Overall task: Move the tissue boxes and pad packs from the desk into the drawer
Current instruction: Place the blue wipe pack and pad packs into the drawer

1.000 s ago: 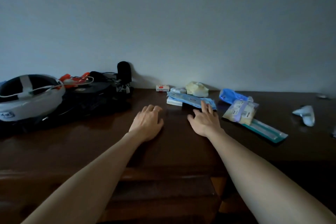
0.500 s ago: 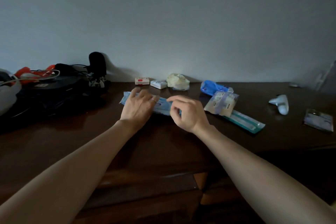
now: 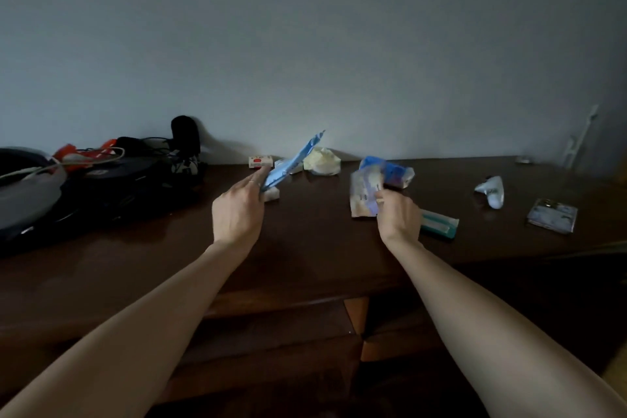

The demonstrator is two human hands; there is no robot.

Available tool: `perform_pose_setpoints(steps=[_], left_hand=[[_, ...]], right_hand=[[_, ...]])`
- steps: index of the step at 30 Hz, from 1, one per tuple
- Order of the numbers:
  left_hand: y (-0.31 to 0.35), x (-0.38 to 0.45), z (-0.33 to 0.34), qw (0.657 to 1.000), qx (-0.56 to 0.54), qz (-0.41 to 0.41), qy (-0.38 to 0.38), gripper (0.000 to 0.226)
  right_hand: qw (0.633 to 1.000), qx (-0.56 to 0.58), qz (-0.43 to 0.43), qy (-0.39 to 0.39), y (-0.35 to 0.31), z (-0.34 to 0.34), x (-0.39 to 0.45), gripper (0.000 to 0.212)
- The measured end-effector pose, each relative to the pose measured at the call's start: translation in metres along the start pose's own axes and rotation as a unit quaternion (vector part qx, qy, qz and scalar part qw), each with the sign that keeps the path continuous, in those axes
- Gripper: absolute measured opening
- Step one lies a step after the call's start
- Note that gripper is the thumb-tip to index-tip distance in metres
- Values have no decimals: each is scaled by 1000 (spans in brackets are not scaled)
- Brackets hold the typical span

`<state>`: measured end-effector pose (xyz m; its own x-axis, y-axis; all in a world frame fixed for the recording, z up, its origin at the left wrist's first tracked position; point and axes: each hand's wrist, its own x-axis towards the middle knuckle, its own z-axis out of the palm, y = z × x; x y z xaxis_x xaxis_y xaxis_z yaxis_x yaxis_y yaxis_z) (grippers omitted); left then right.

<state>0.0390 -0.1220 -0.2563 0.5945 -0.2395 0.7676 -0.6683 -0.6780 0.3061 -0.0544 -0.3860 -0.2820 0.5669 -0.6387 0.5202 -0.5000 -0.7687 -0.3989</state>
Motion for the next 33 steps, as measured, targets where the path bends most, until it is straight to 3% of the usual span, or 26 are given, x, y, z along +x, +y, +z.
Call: perform_pose_setpoints(steps=[3, 7, 11, 14, 18, 22, 27, 30, 33], left_hand=[[15, -16, -26, 998, -44, -26, 23, 53], [25, -50, -64, 991, -85, -62, 80, 41], [27, -112, -101, 979, -136, -108, 110, 29], [20, -172, -123, 960, -200, -152, 128, 30], [0, -261, -132, 960, -182, -177, 120, 31], [-24, -341, -120, 977, -125, -169, 32, 18], [-62, -416, -90, 976, -74, -192, -72, 48], [-82, -446, -69, 974, -34, -190, -117, 49], [-97, -467, -51, 971, 13, -170, -166, 34]], right_hand=[[987, 157, 12, 34, -19, -15, -28, 25], [943, 322, 14, 78, -48, -39, -80, 20], [902, 418, -8, 104, -56, -63, -150, 22], [906, 417, -38, 68, -48, -65, -213, 30], [926, 365, -77, -57, -17, -27, -293, 31], [931, 306, -17, -196, 23, 37, -350, 33], [921, 218, 1, -323, 64, 115, -392, 33], [921, 184, -33, -341, 73, 148, -401, 27], [927, 175, -153, -295, 75, 169, -400, 24]])
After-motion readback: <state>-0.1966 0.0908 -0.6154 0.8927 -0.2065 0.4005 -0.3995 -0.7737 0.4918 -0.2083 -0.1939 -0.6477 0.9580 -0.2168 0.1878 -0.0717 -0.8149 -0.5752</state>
